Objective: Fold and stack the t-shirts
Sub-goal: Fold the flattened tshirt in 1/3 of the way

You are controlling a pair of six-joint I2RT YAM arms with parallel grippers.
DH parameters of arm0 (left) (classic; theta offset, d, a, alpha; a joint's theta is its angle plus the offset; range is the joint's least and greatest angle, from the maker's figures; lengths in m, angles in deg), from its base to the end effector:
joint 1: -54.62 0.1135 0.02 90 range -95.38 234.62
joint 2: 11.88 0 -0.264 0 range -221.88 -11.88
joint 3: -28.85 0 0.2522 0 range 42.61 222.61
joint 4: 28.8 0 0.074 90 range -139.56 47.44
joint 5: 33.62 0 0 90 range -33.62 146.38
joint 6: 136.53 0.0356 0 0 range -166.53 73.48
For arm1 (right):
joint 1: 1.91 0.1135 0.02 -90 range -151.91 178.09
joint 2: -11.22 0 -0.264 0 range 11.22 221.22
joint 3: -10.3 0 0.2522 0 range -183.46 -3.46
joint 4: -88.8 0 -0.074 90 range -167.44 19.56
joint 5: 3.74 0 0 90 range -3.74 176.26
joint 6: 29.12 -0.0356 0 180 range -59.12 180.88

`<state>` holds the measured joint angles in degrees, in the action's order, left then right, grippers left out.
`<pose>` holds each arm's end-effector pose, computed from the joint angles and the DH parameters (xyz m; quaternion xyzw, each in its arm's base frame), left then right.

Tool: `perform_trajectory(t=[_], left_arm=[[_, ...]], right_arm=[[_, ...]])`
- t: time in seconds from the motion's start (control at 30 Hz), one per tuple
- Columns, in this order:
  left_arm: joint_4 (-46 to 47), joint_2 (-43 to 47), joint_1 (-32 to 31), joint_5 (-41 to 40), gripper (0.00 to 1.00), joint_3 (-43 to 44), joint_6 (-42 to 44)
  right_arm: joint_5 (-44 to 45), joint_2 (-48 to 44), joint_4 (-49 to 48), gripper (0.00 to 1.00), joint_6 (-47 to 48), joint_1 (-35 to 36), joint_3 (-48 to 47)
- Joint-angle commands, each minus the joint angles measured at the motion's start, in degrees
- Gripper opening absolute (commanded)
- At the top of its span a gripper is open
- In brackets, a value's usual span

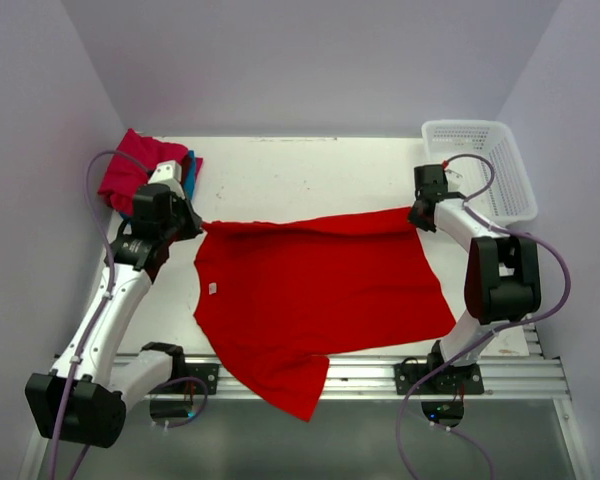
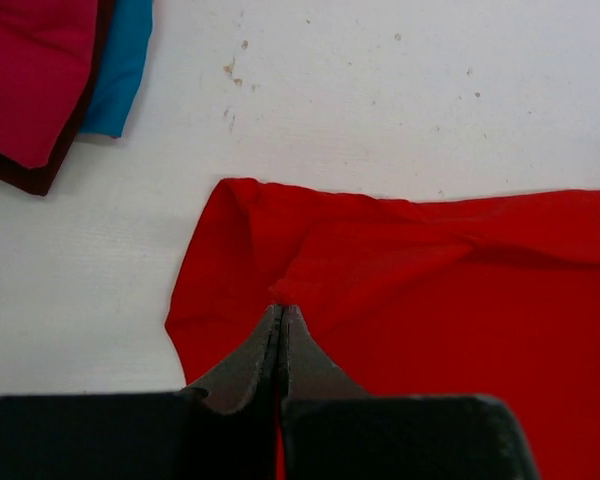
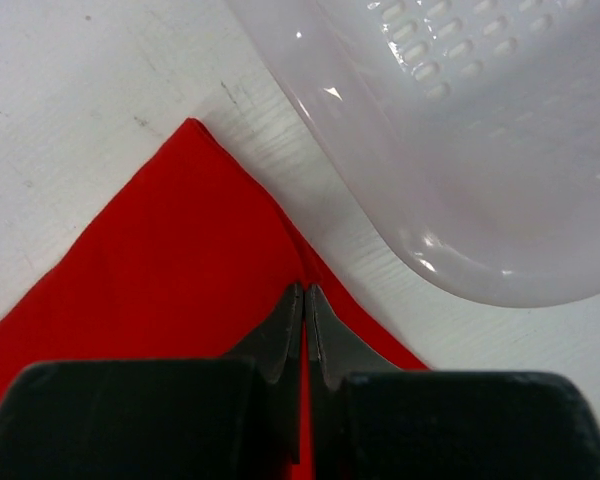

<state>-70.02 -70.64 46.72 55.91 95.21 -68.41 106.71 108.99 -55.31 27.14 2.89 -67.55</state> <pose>0.2222 -0.0305 0.3119 -0.1092 0.8746 -0.1179 0.4575 0.3529 0.0172 0.2003 0.2856 0.8978 -0.0647 0.3291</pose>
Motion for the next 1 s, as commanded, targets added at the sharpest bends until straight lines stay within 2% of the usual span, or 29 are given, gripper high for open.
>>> perform_trajectory(t=[0.0, 0.37, 0.97], left_arm=[[-2.1, 2.9, -0.4, 0.2, 0.0, -0.3, 0.3], [-7.1, 7.3, -0.6, 1.5, 0.0, -2.3, -0.2], [-6.9, 7.7, -0.6, 1.7, 0.0, -4.1, -0.8]], right_arm=[[2.3, -3.8, 1.2, 0.0, 0.8, -0.2, 0.6], [2.0, -5.1, 1.2, 0.0, 0.9, -0.1, 2.8], [0.5, -5.1, 0.1, 0.0, 0.2, -0.1, 6.4]])
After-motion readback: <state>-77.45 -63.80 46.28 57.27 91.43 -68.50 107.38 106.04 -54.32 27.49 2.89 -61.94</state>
